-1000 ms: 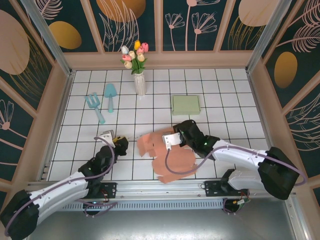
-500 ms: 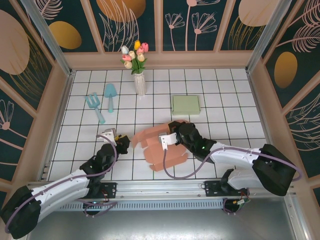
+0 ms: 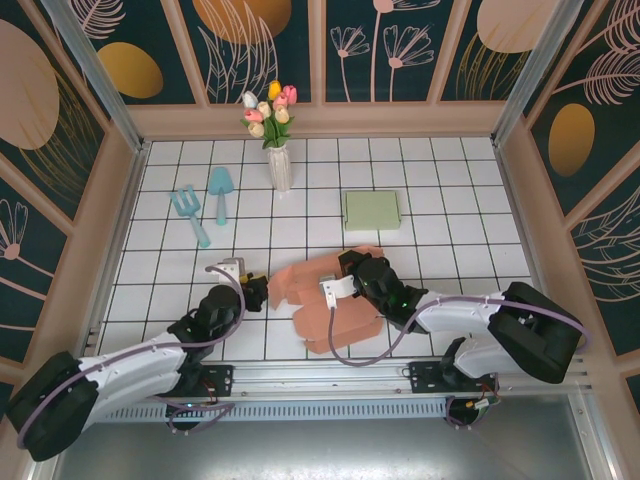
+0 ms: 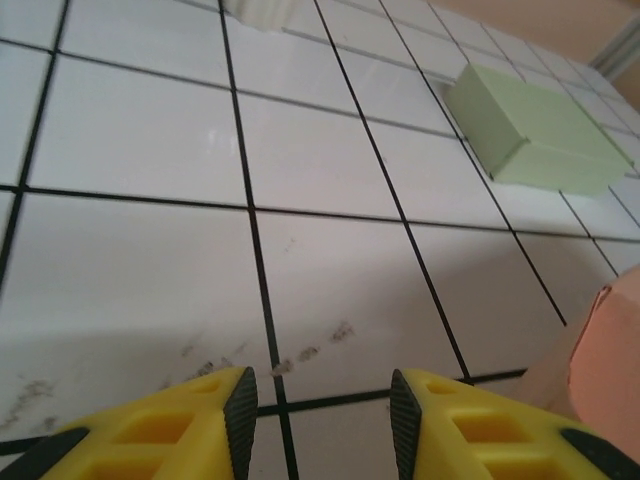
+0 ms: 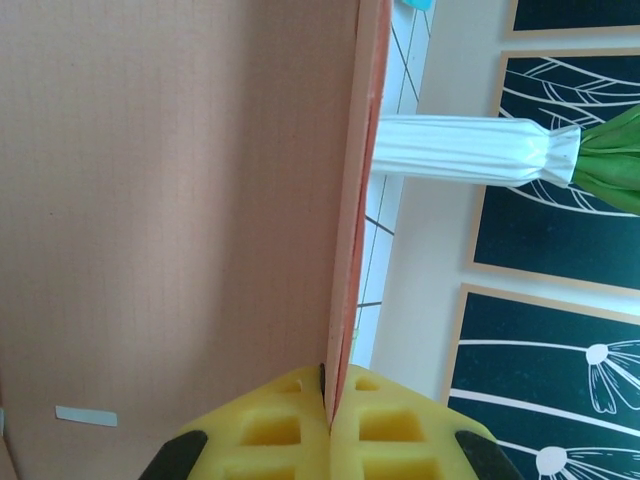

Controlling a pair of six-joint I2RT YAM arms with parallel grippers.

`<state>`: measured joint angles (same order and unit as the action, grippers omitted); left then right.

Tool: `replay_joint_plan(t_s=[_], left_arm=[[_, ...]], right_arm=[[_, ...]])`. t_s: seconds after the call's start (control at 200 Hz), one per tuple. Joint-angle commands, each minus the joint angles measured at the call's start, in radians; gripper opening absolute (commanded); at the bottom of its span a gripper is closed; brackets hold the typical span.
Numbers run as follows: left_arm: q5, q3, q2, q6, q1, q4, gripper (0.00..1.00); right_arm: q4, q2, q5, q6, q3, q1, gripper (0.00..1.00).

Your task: Fold the paper box

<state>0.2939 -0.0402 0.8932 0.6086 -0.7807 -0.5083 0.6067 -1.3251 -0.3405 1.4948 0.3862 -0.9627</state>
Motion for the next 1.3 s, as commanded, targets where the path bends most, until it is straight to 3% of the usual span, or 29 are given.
replay_joint_plan(t_s=[0.0,0.185,0.36,0.776,1.031,1.101,1.211,1.291], left_arm=[[-0.091,-0.010,0.067,-0.032,0.003,-0.112,0.42],[-0.217,-0.022,0.163,-0.029,0.004,-0.203,0.42],[-0.304,-0.026,0.145,-0.017,0.003,-0.213,0.43],[-0.296,0.111,-0.109,0.059,0.002,-0.165,0.49],[-0.305,0.113,-0.089,0.073,0.001,-0.167,0.49],[-0.263,0.100,-0.087,0.088,0.001,-0.113,0.46],[0.036,0.092,-0.179,0.257,0.001,0.133,0.47],[0.101,0.140,-0.321,0.311,0.002,0.200,0.48]], right_arm=[[-0.026,0.009,0.011,0.013,-0.032,-0.015,0.00],[-0.056,0.039,0.013,-0.011,-0.025,-0.016,0.00],[-0.060,0.029,0.004,-0.017,-0.020,-0.015,0.00],[-0.061,0.034,-0.003,-0.025,-0.018,-0.016,0.00],[-0.073,0.036,-0.001,-0.030,-0.014,-0.016,0.00],[-0.079,0.034,0.000,-0.032,-0.012,-0.015,0.00],[-0.086,0.031,0.000,-0.035,-0.011,-0.016,0.00],[-0.099,0.032,0.000,-0.038,-0.010,-0.018,0.00]])
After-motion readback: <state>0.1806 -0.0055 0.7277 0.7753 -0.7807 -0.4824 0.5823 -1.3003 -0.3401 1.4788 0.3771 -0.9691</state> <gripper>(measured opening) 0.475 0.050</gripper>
